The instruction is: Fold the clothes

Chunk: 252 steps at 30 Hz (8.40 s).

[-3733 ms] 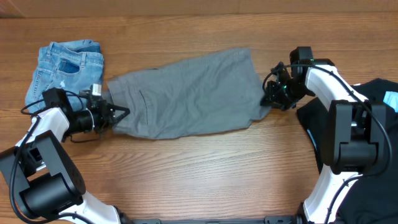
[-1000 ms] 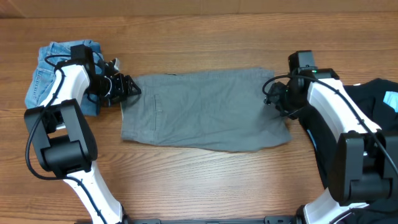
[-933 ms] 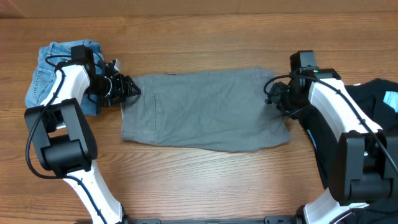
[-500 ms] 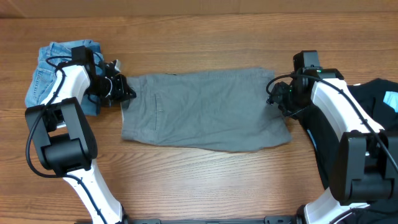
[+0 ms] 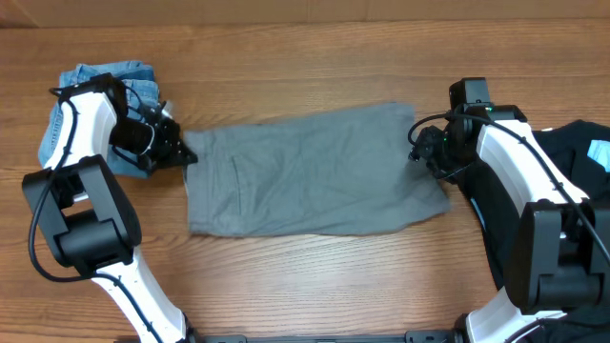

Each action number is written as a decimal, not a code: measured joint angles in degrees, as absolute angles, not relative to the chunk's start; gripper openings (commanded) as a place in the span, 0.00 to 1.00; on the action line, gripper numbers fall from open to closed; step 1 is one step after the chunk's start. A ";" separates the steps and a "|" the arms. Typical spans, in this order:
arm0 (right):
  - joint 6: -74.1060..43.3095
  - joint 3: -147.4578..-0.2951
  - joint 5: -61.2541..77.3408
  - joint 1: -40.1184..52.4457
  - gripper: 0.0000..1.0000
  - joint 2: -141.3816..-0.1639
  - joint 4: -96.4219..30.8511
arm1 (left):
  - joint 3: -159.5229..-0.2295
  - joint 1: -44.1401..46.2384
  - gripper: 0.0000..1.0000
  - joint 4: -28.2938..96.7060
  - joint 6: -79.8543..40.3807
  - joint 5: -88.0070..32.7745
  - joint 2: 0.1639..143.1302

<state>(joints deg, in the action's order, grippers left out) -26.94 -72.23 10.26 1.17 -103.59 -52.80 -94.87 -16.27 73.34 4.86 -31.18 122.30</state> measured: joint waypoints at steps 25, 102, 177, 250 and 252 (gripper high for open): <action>-24.16 -71.99 9.50 1.15 0.71 -103.63 -62.04 | -98.13 -15.44 0.23 76.60 3.27 -16.32 114.02; -11.16 -63.99 40.66 -0.43 0.29 -95.31 -53.47 | -81.58 0.75 0.04 60.20 6.39 -26.87 103.09; -20.95 -63.51 23.03 18.11 0.17 -104.27 -53.17 | -57.19 -6.33 0.54 34.72 -0.56 -35.44 105.97; -17.37 -63.29 19.88 -1.15 0.17 -91.33 -60.10 | -82.04 22.57 0.56 64.10 -27.51 -15.73 100.97; -15.94 -63.29 19.88 -1.15 0.17 -91.33 -60.07 | -86.30 18.96 0.47 67.09 -25.47 -16.38 100.97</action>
<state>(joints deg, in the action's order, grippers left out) -15.94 -63.29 19.88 -1.15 -91.33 -60.07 -86.30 18.96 67.09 -25.47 -16.38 100.97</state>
